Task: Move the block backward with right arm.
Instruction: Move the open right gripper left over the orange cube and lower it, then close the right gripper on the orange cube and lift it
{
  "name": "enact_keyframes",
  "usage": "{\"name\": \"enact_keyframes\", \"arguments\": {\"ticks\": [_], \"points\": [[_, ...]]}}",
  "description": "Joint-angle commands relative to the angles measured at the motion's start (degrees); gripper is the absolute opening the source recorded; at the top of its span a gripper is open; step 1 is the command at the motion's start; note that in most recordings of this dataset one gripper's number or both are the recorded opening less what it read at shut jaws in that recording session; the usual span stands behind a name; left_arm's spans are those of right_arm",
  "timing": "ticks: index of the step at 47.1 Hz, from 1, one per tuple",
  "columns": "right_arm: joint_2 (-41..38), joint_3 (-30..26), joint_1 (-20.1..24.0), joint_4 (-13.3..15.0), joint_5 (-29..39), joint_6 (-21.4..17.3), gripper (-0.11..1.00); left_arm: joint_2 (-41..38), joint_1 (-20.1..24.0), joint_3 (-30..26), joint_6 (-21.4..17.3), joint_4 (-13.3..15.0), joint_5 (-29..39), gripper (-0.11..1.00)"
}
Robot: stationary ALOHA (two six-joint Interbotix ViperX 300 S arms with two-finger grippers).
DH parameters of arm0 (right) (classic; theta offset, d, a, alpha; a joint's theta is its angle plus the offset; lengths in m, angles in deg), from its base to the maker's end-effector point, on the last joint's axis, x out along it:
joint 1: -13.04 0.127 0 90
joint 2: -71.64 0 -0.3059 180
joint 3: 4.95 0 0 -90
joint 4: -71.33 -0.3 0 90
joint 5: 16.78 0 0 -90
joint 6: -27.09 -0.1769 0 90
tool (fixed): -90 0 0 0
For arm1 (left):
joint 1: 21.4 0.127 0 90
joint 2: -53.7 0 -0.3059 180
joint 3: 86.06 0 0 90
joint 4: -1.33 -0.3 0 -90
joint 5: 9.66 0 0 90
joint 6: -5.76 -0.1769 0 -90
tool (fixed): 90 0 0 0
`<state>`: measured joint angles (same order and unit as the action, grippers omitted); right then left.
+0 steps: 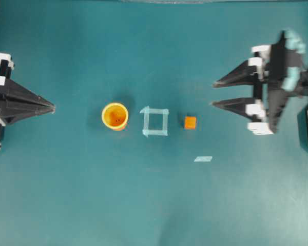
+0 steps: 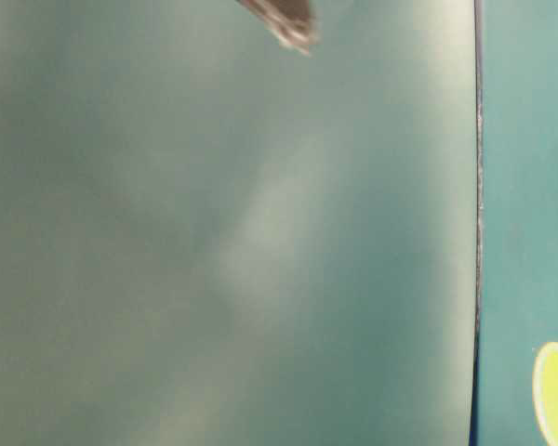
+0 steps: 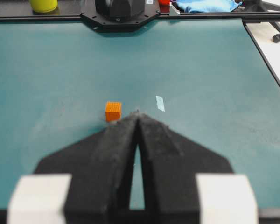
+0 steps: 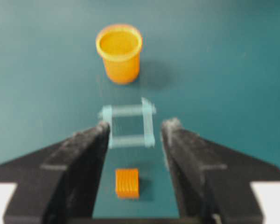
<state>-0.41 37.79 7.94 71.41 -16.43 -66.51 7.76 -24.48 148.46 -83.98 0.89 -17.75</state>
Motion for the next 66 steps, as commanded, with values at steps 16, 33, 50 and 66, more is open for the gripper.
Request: {"name": "enact_keyframes", "arguments": {"ticks": [16,33,50,66], "points": [[-18.11,-10.46,0.70,0.00,9.32,0.35,0.63,0.09,0.18,-1.67,-0.70,-0.18,0.44,0.00],[-26.28,-10.46,3.69,-0.26,8.09,-0.18,0.64,0.18,0.18,-1.58,-0.79,-0.09,0.44,0.00],[-30.67,-10.37,3.69,-0.26,4.22,-0.18,0.64,0.26,0.18,-1.67,-0.70,-0.18,0.44,0.00],[-32.43,-9.67,2.46,-0.35,3.78,-0.18,0.63,0.70,0.18,-1.67,-0.70,-0.18,0.70,0.00]]}}
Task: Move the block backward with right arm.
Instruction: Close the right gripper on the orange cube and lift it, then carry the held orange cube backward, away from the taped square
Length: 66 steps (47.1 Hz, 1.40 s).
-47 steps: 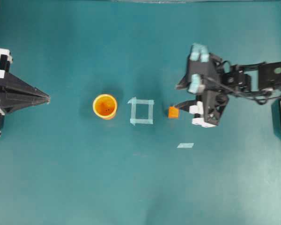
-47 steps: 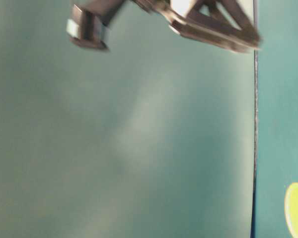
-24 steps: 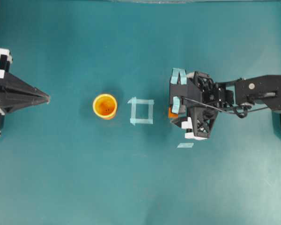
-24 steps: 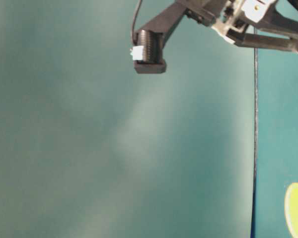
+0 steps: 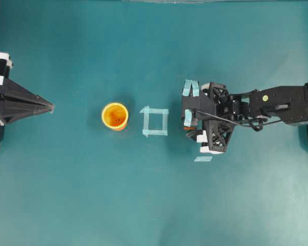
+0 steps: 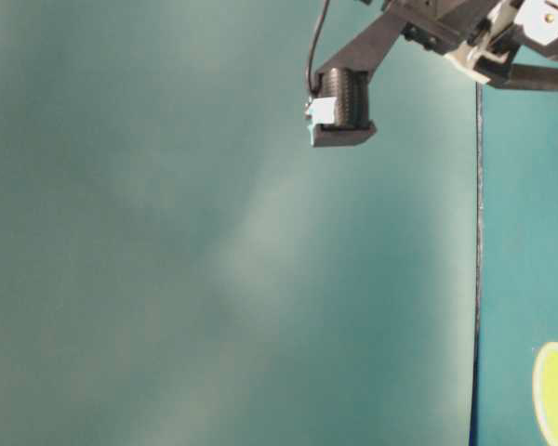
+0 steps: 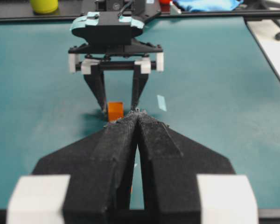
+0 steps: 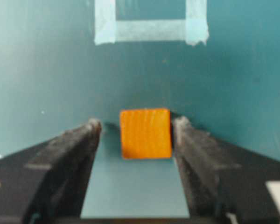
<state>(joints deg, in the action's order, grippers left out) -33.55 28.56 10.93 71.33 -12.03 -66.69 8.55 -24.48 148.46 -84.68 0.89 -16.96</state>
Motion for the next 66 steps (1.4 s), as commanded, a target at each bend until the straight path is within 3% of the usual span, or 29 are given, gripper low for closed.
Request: {"name": "enact_keyframes", "arguments": {"ticks": [1,9,16,30,41,52,66], "points": [[0.70,-0.44,-0.70,-0.18,-0.62,0.00,0.63,0.00,0.18,-1.67,0.00,-0.09,0.00,0.00],[0.79,-0.79,-1.05,-0.18,-0.26,0.00,0.57,0.18,0.18,-1.76,0.00,-0.18,0.97,0.00],[1.93,-1.32,-1.05,-0.18,1.76,-0.09,0.39,0.70,0.18,-1.85,-0.09,-0.18,1.49,0.00],[11.51,-8.53,-0.97,0.00,15.38,0.00,0.39,1.58,0.18,-2.02,-0.09,-0.09,2.55,0.00],[14.68,-13.62,-1.23,0.35,24.43,0.18,0.39,1.49,0.18,-2.02,-0.09,-0.18,2.55,0.00],[14.24,-14.85,-4.75,2.55,25.84,0.18,0.39,1.58,0.18,-2.02,-0.09,-0.18,2.55,0.00],[13.62,-16.26,-13.10,3.69,25.75,0.53,0.39,1.49,0.18,-2.02,-0.09,-0.18,2.55,0.00]]}}
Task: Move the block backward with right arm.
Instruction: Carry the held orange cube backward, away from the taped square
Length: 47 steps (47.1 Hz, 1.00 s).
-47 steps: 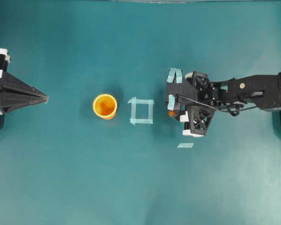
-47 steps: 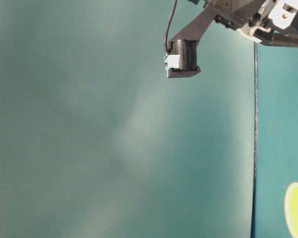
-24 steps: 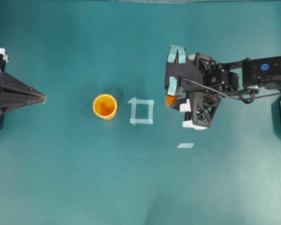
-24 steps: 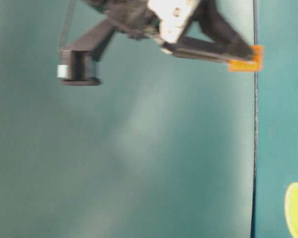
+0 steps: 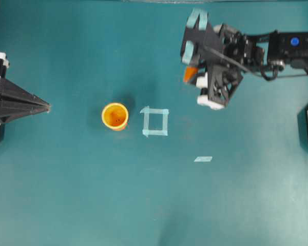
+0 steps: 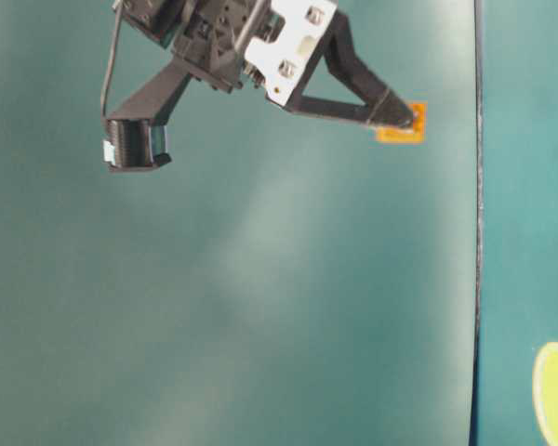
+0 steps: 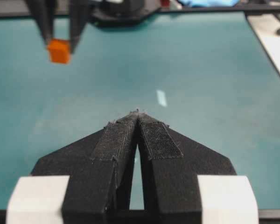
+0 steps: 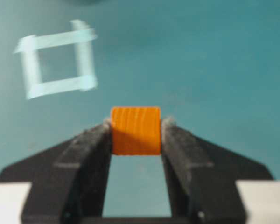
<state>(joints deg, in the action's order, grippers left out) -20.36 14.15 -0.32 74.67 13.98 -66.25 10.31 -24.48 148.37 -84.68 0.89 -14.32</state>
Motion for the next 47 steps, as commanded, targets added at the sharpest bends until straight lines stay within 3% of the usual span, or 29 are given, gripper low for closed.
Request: {"name": "enact_keyframes", "arguments": {"ticks": [1,29,47], "points": [[0.35,-1.93,-2.46,0.44,-0.26,0.09,0.39,-0.18,0.18,-1.93,-0.09,-0.09,-0.09,0.00],[-4.31,-8.96,-18.37,1.93,-3.69,0.35,0.39,-0.18,0.88,-1.93,-0.09,-0.18,-0.09,0.00],[-6.24,-10.90,-22.94,1.93,-3.69,0.00,0.39,-0.26,0.88,-1.93,-0.09,-0.18,-0.09,0.00]]}}
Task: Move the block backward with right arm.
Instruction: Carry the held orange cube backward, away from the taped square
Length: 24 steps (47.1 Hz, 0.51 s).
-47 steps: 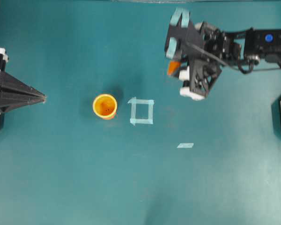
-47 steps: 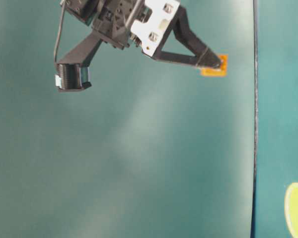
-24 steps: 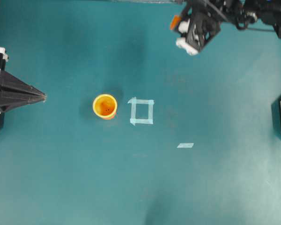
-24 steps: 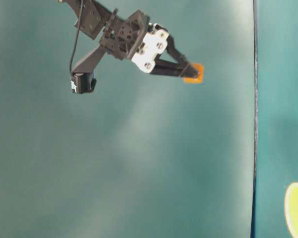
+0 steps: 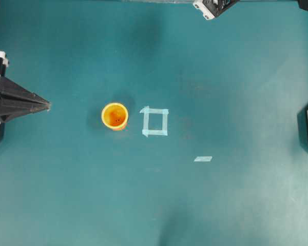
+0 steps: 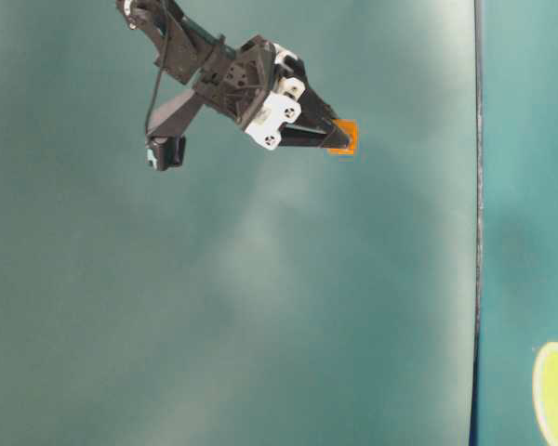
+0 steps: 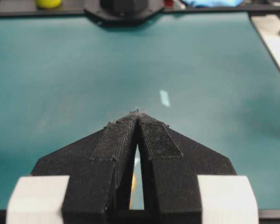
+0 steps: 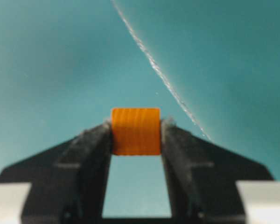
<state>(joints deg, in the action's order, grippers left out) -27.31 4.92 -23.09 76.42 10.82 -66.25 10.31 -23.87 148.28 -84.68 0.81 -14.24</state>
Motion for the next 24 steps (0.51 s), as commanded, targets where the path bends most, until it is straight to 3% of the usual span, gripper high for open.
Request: {"name": "enact_keyframes", "arguments": {"ticks": [1,24], "points": [[0.70,-1.58,-0.26,0.18,-0.44,-0.09,0.39,-0.26,0.26,-1.85,-0.09,0.00,-0.18,0.00],[0.70,-1.05,-0.44,0.18,-1.14,-0.44,0.39,-0.26,0.18,-1.85,-0.09,-0.09,-0.09,0.00]]}}
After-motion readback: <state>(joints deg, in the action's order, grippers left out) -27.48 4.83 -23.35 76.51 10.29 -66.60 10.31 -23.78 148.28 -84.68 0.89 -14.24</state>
